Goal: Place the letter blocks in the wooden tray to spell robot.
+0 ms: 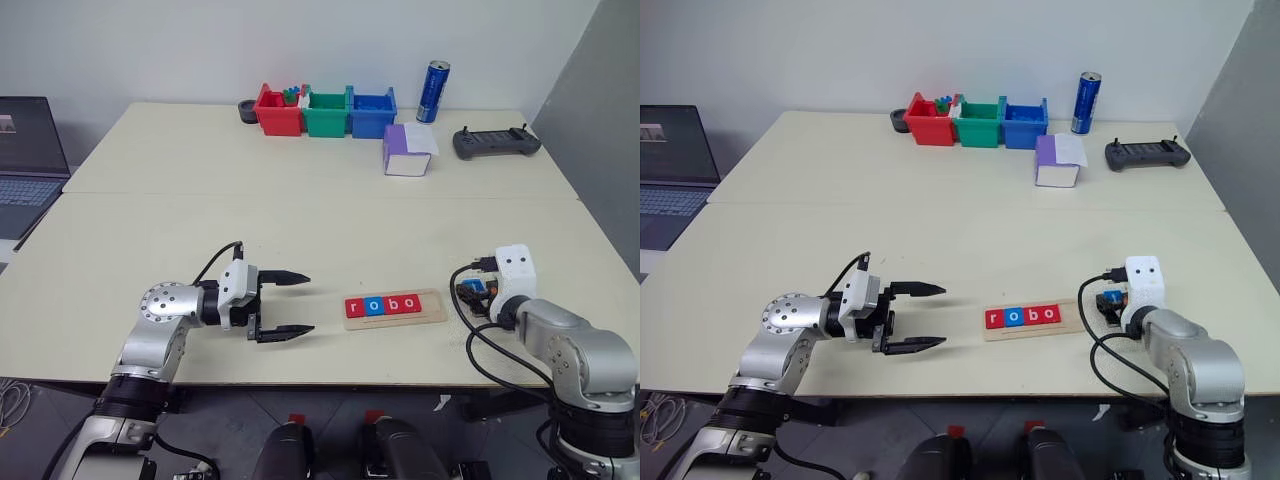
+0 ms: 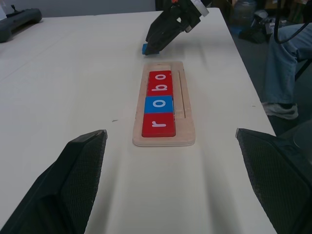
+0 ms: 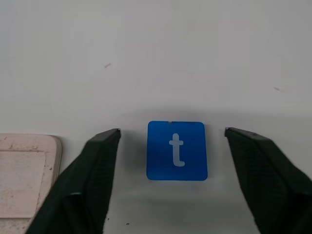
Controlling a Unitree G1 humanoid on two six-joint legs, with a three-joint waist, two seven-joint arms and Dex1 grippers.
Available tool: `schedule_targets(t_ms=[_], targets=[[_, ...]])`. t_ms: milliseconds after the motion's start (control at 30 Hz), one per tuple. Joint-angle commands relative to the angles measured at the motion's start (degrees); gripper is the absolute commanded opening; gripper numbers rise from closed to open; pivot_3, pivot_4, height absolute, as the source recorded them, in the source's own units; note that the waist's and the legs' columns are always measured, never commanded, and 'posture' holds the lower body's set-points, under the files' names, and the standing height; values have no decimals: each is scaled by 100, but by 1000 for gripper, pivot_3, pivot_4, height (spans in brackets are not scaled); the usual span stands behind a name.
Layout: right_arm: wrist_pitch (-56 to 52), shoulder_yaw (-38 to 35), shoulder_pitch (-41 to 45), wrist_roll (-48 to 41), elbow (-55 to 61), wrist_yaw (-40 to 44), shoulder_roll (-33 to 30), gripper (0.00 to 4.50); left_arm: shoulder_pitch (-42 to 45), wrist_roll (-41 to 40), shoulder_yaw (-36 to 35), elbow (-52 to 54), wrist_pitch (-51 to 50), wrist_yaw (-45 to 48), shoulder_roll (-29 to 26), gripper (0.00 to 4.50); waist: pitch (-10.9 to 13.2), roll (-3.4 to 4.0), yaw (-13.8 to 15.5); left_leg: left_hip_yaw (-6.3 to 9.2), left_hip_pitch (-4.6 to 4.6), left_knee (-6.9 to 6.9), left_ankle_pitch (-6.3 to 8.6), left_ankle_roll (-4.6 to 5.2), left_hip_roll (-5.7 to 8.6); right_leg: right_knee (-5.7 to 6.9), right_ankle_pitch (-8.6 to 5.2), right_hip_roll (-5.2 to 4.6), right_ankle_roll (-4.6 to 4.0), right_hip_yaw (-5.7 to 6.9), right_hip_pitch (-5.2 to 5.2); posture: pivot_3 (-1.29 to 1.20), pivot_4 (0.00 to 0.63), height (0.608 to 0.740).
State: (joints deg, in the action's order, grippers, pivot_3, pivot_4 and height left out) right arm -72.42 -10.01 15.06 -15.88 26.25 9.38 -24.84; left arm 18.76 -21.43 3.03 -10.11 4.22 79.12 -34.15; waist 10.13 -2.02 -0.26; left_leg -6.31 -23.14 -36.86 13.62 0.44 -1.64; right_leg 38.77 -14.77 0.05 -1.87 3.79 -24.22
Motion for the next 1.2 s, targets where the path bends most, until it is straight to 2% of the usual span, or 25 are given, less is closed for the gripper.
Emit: schedule_targets(t_ms=[33,200,333,400,567,667,800,967,1200], targets=[[23,12,225,-171,49,574,-660,4459,-10,-26,-79,110,73,-54,-29,4500,0,0,4,0,-1,-1,0,0,0,-1,0,0,0,0,0,0,150,740],[999,386,243,-636,-363,2597,-2221,4459,17,-14,-72,126,50,-121,-31,4500,1,-1,9,2,-2,2,2,4,1,-11,0,0,0,4,1,0,150,740],[3745,971,222,-269,-1858,5075,-3367,4459,5,-17,-65,173,19,-157,-35,4500,3,-3,10,5,-1,4,6,10,0,-21,0,3,0,8,5,0,150,740],[4824,1320,740,-37,-3057,6003,-3461,4459,48,-5,-58,136,20,-142,-42,4500,6,-8,2,6,0,2,8,13,1,-25,0,4,0,8,9,0,150,740],[6834,2118,2331,712,-5681,7620,-3183,4459,104,16,-82,138,39,-144,-80,4500,17,-3,-44,-7,8,-5,8,14,-1,-15,5,4,8,-1,8,0,150,740],[7613,2372,2905,1107,-6711,7948,-2951,4459,31,-1,-108,243,14,-184,-102,4500,17,-4,-31,-5,9,-1,7,13,-3,-15,3,6,5,0,9,0,150,740],[8332,2544,3216,1430,-7533,8229,-2746,4459,-193,-54,-170,488,-68,-302,-158,4500,17,-3,-4,-7,7,-2,6,9,-2,-14,2,4,1,-3,9,0,150,740],[8899,2609,3425,1750,-8147,8047,-2511,4459,-389,-82,-227,676,-112,-392,-245,4500,19,1,-5,-13,8,-9,4,6,0,-11,2,-2,0,-9,10,0,150,740],[9145,2578,3586,1993,-8585,8007,-2292,4459,-561,-106,-294,899,-206,-522,-333,4500,19,1,-6,-13,17,-11,4,7,-1,7,-1,-2,-6,-9,12,0,150,740]])
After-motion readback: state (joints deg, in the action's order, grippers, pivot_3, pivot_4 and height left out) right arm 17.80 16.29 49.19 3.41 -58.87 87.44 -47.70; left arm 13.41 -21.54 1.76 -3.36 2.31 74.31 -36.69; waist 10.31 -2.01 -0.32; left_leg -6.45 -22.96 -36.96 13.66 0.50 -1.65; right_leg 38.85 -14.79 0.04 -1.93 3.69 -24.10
